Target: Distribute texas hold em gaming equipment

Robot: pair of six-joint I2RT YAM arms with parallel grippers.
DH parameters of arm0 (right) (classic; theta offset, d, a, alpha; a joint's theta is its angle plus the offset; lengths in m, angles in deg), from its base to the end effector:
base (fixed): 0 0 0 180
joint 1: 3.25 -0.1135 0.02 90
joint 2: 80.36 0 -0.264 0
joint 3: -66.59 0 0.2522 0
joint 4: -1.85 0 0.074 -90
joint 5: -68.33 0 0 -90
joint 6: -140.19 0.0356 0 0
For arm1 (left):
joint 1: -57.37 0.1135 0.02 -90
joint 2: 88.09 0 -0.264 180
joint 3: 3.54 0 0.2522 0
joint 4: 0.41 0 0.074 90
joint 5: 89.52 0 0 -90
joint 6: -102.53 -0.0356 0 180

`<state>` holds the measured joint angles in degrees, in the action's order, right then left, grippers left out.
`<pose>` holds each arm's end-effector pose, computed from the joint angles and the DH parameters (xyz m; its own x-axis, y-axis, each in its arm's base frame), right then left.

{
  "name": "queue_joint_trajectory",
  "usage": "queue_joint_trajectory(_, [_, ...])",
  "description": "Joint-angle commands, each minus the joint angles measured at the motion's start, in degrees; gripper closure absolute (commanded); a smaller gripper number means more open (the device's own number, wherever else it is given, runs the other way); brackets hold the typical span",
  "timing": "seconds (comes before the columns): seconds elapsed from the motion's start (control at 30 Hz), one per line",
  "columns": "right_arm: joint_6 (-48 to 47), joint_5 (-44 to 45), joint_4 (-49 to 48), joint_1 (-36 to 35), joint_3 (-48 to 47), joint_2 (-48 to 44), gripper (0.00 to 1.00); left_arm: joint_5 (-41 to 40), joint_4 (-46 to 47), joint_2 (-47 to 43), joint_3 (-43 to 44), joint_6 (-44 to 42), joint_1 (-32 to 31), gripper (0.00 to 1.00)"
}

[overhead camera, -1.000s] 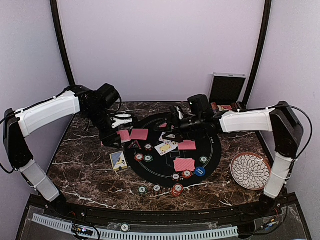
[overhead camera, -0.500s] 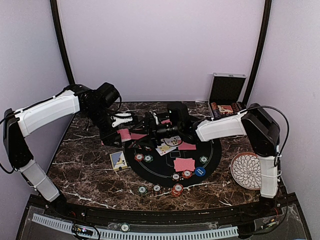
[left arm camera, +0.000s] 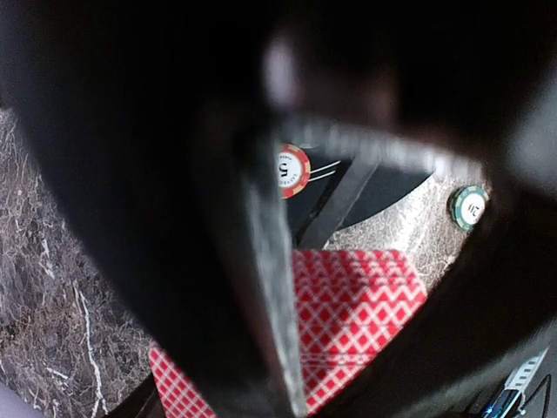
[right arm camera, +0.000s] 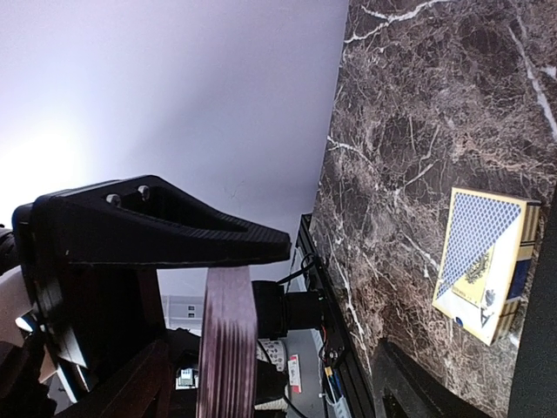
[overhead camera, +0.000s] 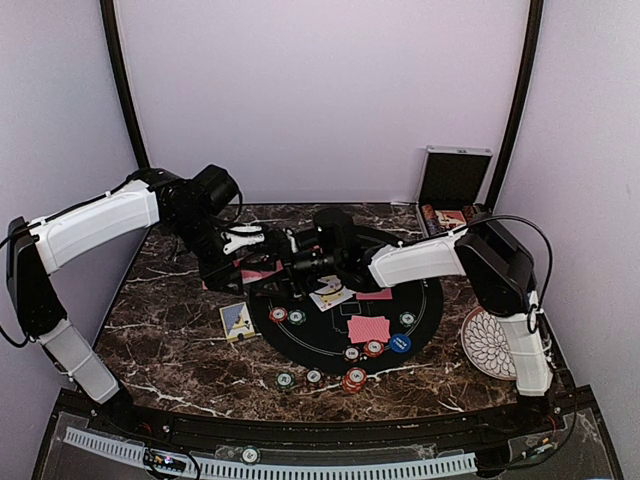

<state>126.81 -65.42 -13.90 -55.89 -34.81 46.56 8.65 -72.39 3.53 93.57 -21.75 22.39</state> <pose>0.2865 0.4159 0.1990 -0.9847 -0.1317 -0.1139 -0.1284 0.1073 0.9859 0.2610 -0.1888 0.3014 -0.2750 0.8729 -0.4030 0.9305 0.3472 0.1170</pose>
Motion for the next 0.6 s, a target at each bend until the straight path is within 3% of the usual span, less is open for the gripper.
queue_joint_trajectory(0.0, [1.67, -0.46, -3.60, -1.73, -3.76, 1.68, 0.20, 1.04, -0.46, -0.41, 1.25, -0.08, 0.09, 1.00])
queue_joint_trajectory(0.4, [3.84, 0.65, -2.82, -2.46, -7.40, 6.16, 0.23, 1.52, -0.53, 0.31, 2.05, 0.09, 0.09, 1.00])
queue_joint_trajectory(0.57, [3.89, 1.71, -2.85, -1.67, -4.79, 5.65, 0.27, 1.24, -0.73, 0.14, 2.18, 0.09, 0.09, 1.00])
